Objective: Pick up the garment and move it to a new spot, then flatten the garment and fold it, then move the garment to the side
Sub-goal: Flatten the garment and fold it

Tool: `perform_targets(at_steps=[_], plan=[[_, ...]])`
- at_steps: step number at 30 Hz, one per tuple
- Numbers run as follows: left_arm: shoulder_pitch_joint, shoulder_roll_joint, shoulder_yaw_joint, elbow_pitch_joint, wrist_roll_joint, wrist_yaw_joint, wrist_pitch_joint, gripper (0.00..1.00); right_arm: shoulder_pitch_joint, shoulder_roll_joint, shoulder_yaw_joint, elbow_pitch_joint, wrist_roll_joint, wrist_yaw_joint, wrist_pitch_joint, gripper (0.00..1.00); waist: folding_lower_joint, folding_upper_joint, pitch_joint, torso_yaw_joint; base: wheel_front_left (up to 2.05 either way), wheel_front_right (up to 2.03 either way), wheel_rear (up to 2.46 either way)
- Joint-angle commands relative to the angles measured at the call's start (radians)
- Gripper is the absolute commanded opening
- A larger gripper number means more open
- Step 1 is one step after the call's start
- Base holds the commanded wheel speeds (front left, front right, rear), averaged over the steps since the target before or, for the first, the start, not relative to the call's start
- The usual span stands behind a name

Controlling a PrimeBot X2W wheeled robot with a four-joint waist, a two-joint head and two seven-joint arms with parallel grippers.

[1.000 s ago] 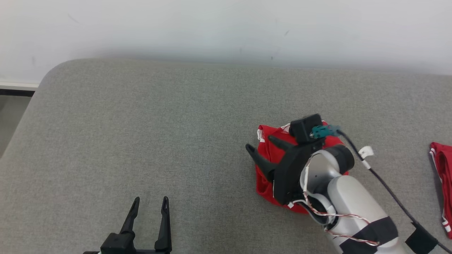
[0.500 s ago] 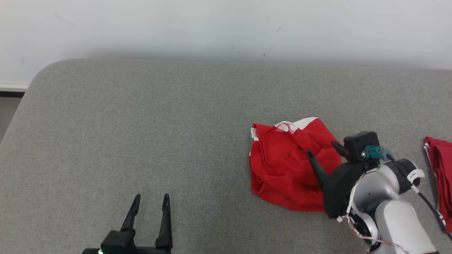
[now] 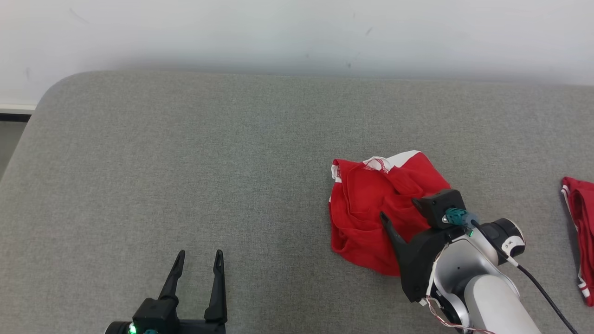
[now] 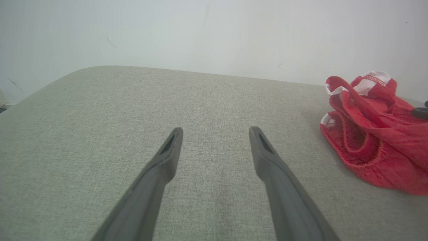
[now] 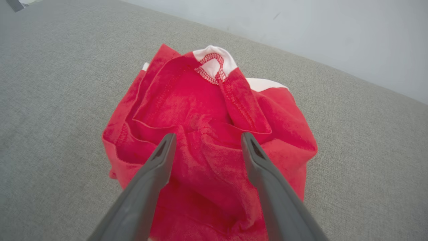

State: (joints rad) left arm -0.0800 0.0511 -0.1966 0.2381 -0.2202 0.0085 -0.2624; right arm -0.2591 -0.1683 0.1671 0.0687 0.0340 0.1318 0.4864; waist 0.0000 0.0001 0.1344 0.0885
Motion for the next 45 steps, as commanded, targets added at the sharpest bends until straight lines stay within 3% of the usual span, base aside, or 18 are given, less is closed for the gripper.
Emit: perform_targets(at_steps=[1,9,13,16,19,20,21,39,40,41,45], plan=[[-0.006,-0.001,-0.002,0.003,0.003,-0.003,-0.003,1.00,-0.017,0.007,0.004,0.015,-0.017,-0.002,-0.005,1.00,0.0000,-0.0001,0.000,0.003,0.00,0.00,0.00],[-0.008,-0.001,-0.005,0.005,-0.001,-0.001,-0.003,1.00,-0.065,0.008,0.005,0.080,-0.045,-0.002,-0.010,1.00,0.0000,-0.0001,0.000,0.016,0.00,0.00,0.00],[-0.004,-0.001,-0.005,0.005,-0.003,0.001,-0.003,1.00,-0.067,0.006,-0.002,0.103,-0.059,-0.002,0.004,0.79,0.0000,-0.0001,-0.002,0.020,0.00,0.00,0.00],[0.000,-0.001,-0.002,0.003,-0.004,0.002,-0.003,1.00,-0.058,0.006,-0.001,0.106,-0.064,-0.002,0.003,0.74,0.0000,-0.0001,-0.002,0.020,0.00,0.00,0.00],[0.005,-0.001,0.000,0.002,-0.003,0.002,-0.003,1.00,-0.052,0.005,0.001,0.109,-0.063,-0.002,0.009,0.37,0.0000,-0.0001,-0.002,0.016,0.00,0.00,0.00],[0.005,-0.001,-0.001,0.002,-0.004,0.001,-0.003,1.00,-0.052,0.005,0.004,0.108,-0.063,-0.002,0.008,0.32,0.0000,-0.0001,-0.003,0.015,0.00,0.00,0.00],[0.004,-0.001,-0.002,0.004,-0.004,0.000,-0.003,1.00,-0.050,0.005,0.009,0.105,-0.059,-0.002,0.004,0.00,0.0000,-0.0001,-0.003,0.014,0.00,0.00,0.00],[0.028,-0.001,0.005,0.009,0.000,-0.008,-0.003,1.00,0.141,-0.027,0.093,-0.105,-0.012,-0.002,0.025,0.00,0.0000,-0.0001,-0.037,0.004,0.00,0.00,0.00],[0.028,-0.001,0.003,0.010,0.000,-0.008,-0.003,1.00,0.147,-0.029,0.091,-0.110,-0.010,-0.002,0.030,0.36,0.0000,-0.0001,-0.038,0.003,0.00,0.00,0.00],[0.028,-0.001,0.002,0.010,-0.001,-0.007,-0.003,1.00,0.153,-0.029,0.089,-0.113,-0.007,-0.002,0.032,1.00,0.0000,-0.0001,-0.039,0.002,0.00,0.00,0.00],[0.026,-0.001,-0.002,0.014,-0.002,-0.006,-0.003,1.00,0.165,-0.018,0.103,-0.131,0.010,-0.002,0.033,1.00,0.0000,-0.0001,-0.043,0.002,0.00,0.00,0.00]])
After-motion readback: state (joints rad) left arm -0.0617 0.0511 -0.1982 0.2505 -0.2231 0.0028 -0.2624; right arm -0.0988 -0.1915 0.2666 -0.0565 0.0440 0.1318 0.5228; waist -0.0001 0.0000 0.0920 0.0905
